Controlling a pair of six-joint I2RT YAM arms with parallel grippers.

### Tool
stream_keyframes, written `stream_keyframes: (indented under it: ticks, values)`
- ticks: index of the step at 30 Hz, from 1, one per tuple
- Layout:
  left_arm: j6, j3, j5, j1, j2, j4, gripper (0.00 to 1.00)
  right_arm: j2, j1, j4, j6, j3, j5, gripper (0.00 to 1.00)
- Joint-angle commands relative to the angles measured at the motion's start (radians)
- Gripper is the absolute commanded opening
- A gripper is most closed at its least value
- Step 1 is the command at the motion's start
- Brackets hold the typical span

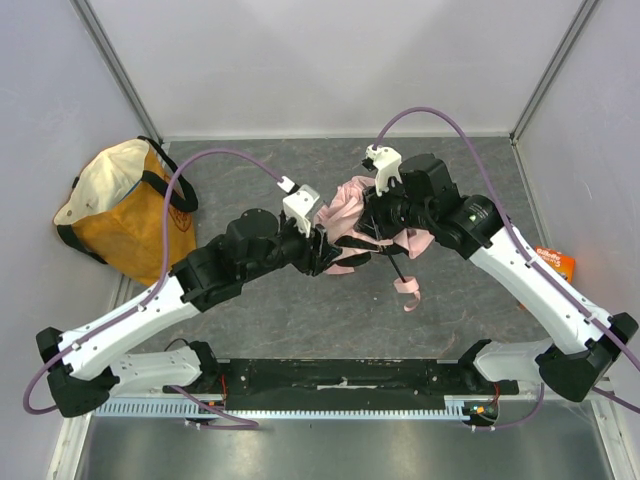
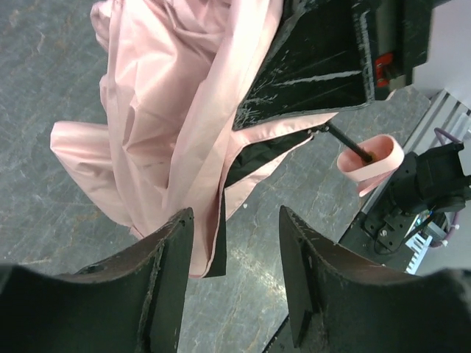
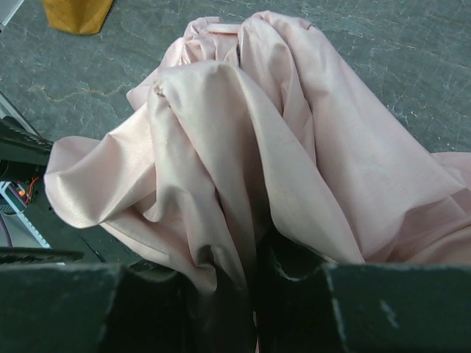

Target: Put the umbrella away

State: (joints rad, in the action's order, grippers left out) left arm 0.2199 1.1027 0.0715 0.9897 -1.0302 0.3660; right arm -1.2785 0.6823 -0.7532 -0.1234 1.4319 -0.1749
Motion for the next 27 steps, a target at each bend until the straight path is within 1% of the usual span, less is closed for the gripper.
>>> stream_keyframes:
  ticks: [1,5,11,15,20,23,25,27]
  values:
    - [0.053,0.074,-0.056,-0.026,-0.034,0.1,0.55,0.005,-0.003,0.035,-0.007,0.065,-0.003,0.0]
    - [0.055,0.083,-0.061,-0.031,-0.051,0.142,0.51,-0.001,-0.003,0.037,-0.009,0.071,-0.006,0.0]
    - [0.012,0.031,-0.049,-0.029,-0.038,0.117,0.4,-0.002,-0.003,0.041,-0.008,0.079,-0.021,0.0]
    - [-0.039,-0.035,0.026,-0.028,0.001,0.085,0.34,-0.005,-0.003,0.045,-0.01,0.085,-0.031,0.0]
    - [-0.076,-0.073,0.074,-0.014,0.012,0.057,0.32,-0.008,-0.003,0.054,-0.019,0.091,-0.046,0.0]
    - [-0.091,-0.104,0.137,0.009,0.03,0.013,0.31,-0.01,-0.003,0.058,-0.024,0.091,-0.052,0.0]
    - [-0.108,-0.116,0.197,0.026,0.038,-0.013,0.26,-0.012,-0.003,0.066,-0.028,0.091,-0.063,0.0]
    - [-0.126,-0.133,0.264,0.047,0.051,-0.059,0.18,-0.013,-0.003,0.071,-0.032,0.091,-0.069,0.0]
